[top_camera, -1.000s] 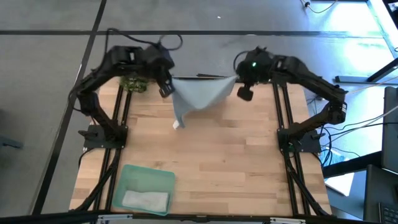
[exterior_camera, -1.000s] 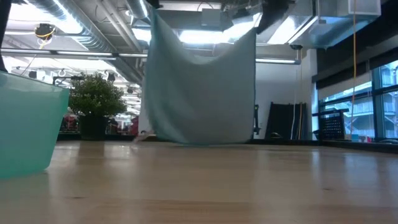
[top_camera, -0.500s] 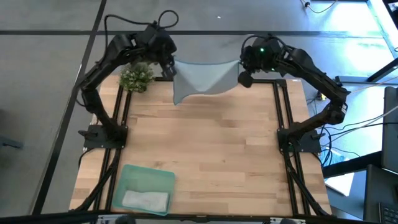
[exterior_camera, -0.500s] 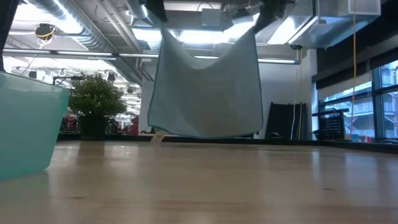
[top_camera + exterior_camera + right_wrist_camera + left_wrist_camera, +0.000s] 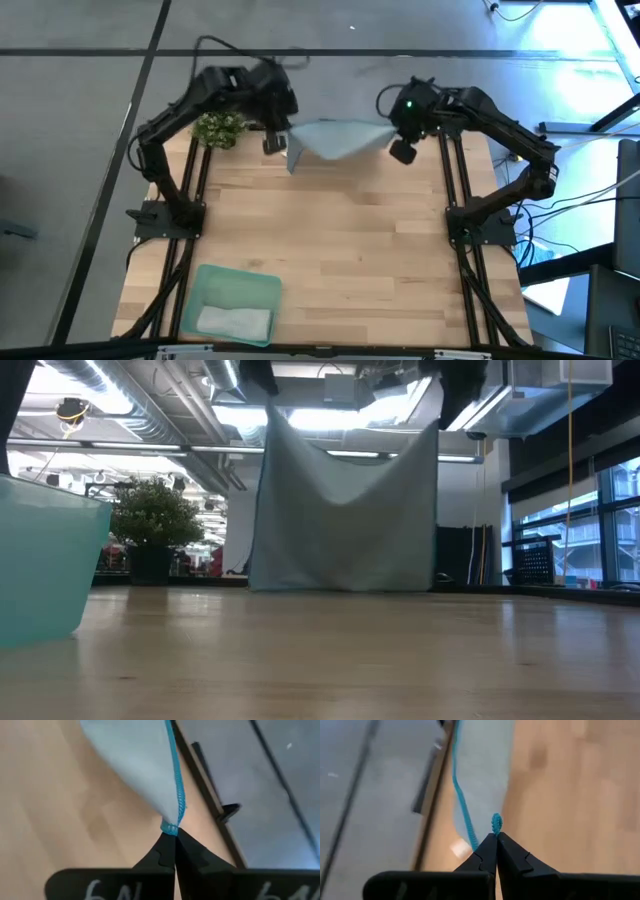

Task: Roll microfiber towels into tight, uniform cylinder then place into a basket
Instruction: Roll the blue microfiber cloth

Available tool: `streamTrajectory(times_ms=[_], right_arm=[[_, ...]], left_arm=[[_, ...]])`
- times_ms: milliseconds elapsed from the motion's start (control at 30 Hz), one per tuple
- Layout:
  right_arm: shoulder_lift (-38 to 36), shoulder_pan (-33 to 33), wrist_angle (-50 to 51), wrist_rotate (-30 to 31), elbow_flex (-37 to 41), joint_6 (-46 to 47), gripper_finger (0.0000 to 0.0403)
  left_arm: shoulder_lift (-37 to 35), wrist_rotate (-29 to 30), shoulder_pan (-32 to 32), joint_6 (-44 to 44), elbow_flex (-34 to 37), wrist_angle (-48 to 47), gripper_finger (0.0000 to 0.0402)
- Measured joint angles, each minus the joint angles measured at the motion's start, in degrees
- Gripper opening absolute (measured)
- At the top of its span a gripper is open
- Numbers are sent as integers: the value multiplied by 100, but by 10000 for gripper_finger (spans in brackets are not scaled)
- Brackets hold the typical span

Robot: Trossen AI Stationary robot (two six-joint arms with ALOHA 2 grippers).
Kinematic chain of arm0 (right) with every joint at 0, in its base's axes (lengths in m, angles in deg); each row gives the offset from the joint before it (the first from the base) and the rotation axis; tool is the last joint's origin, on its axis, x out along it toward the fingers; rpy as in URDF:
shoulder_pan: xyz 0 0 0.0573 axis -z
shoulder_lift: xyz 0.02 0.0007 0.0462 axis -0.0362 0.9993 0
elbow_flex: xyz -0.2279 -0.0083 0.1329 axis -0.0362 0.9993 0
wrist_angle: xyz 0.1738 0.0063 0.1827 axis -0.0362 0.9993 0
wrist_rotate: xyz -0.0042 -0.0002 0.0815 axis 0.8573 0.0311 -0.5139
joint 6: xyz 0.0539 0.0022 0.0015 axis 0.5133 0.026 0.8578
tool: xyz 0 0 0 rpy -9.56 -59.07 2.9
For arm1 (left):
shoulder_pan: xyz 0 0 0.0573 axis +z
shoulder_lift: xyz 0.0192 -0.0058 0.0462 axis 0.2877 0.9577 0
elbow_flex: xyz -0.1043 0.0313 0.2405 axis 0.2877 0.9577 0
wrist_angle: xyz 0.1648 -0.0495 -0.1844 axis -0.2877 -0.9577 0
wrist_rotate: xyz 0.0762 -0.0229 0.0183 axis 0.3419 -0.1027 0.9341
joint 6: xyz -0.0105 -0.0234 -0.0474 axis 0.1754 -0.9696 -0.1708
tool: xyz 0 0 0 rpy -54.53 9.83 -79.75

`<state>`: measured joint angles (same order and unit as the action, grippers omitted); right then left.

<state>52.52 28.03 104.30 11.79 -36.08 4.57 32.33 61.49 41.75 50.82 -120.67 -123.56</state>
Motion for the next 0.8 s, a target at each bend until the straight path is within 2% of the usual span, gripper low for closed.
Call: streamTrajectory(times_ms=[167,333,467,633,800], right_arm=[[7,-596,91,-353,28,688,0],[7,-1185,-42,-473,633,1040,0],[-2,-1485,-54,-495,1096,1457,0],[-4,-1919,-250,-893,1831,1871,0],[-4,-2295,-904,-1681,2660,2108,0]], left_arm=[[-2,-2,-675,-478,700,-288,0],[11,-4,-1342,-667,1563,-63,0],[12,-136,-1662,-1047,1942,60,0],[4,-275,-2067,-1499,2349,168,0],[3,-321,-2327,-1748,2977,505,0]])
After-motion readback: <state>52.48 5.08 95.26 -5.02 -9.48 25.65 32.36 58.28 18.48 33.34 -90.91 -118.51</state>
